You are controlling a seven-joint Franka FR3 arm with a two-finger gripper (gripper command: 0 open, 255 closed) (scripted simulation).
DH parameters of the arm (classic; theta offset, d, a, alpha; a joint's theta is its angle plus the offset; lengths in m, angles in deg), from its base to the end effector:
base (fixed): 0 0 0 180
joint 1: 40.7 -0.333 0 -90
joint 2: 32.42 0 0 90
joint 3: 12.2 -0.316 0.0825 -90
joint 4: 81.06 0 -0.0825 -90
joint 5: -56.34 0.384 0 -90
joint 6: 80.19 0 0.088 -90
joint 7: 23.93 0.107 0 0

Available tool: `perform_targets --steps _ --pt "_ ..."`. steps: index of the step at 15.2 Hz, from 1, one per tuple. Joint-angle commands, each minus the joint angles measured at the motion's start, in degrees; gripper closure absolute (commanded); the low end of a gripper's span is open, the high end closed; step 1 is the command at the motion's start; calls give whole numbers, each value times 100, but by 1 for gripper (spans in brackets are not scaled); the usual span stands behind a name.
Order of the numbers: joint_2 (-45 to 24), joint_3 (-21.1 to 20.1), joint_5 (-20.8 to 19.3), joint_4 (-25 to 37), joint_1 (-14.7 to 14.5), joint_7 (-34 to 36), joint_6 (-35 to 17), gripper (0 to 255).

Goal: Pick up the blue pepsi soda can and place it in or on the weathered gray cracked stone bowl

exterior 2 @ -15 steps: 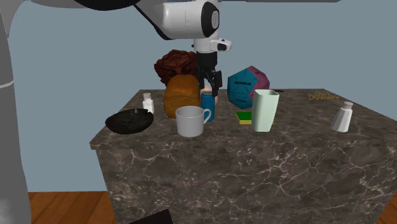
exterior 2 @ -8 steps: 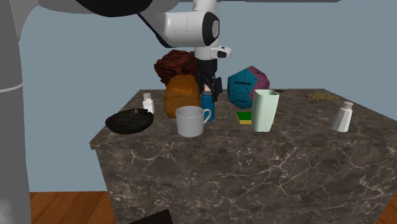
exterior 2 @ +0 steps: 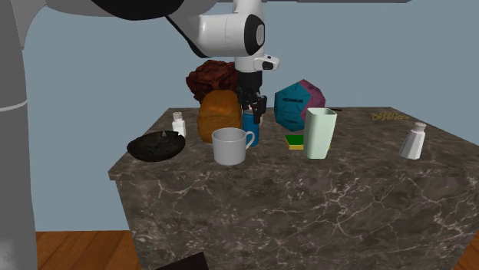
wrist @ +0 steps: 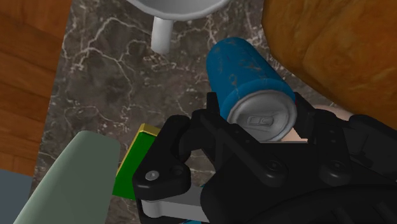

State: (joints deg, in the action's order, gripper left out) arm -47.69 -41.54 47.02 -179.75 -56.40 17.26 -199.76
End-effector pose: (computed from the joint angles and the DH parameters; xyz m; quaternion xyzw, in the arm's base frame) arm 0.4772 0.4297 0.4573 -0.9961 -0.0570 -0.0553 0.0392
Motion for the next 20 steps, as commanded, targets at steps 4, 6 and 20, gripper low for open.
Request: perform_targets --steps 4,6,20 --pt "-7 -2 -1 1 -3 1 -3 255" --pt "-3 -2 1 -2 -2 0 -3 255" --pt "135 -53 120 907 -24 -98 1022 255"
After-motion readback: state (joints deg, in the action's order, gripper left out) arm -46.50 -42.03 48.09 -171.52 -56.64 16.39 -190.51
